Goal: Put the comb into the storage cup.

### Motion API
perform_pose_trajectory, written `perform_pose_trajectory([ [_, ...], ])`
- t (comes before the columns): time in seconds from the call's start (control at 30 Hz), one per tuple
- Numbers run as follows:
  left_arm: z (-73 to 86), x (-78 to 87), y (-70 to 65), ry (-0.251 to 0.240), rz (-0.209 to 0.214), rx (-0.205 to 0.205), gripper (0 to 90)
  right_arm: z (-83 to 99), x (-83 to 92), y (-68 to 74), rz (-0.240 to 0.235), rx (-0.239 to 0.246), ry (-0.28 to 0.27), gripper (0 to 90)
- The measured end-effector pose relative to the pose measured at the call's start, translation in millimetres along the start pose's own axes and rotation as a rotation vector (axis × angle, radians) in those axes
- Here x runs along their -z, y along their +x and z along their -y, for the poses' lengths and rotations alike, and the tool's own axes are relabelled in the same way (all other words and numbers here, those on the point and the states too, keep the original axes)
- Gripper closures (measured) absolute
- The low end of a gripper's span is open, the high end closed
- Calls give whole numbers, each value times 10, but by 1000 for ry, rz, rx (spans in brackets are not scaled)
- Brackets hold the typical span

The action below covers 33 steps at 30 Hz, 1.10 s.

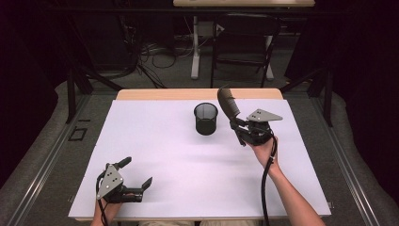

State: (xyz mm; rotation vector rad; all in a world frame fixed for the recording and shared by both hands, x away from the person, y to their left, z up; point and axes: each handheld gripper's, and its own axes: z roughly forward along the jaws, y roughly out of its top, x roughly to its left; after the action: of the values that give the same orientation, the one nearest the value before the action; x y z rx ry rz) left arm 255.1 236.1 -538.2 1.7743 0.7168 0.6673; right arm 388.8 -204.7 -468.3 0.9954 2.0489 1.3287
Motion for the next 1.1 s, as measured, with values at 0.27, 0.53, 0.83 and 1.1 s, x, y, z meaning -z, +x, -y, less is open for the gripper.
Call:
perform_pose_trajectory([
  [0.27,-1,-1,1,-1,1,-1,1,-56,-5,6,6,-1,-11,721],
  [0.53,-1,-4,2,-2,2,-1,1,-130,-39,-1,8,-2,-25,722],
  [0.83,0,-3,4,-1,1,0,1,-177,-91,5,9,-3,-33,721],
  [1.1,-1,-5,3,-1,2,0,1,-220,-125,-14,14,-11,-39,722],
])
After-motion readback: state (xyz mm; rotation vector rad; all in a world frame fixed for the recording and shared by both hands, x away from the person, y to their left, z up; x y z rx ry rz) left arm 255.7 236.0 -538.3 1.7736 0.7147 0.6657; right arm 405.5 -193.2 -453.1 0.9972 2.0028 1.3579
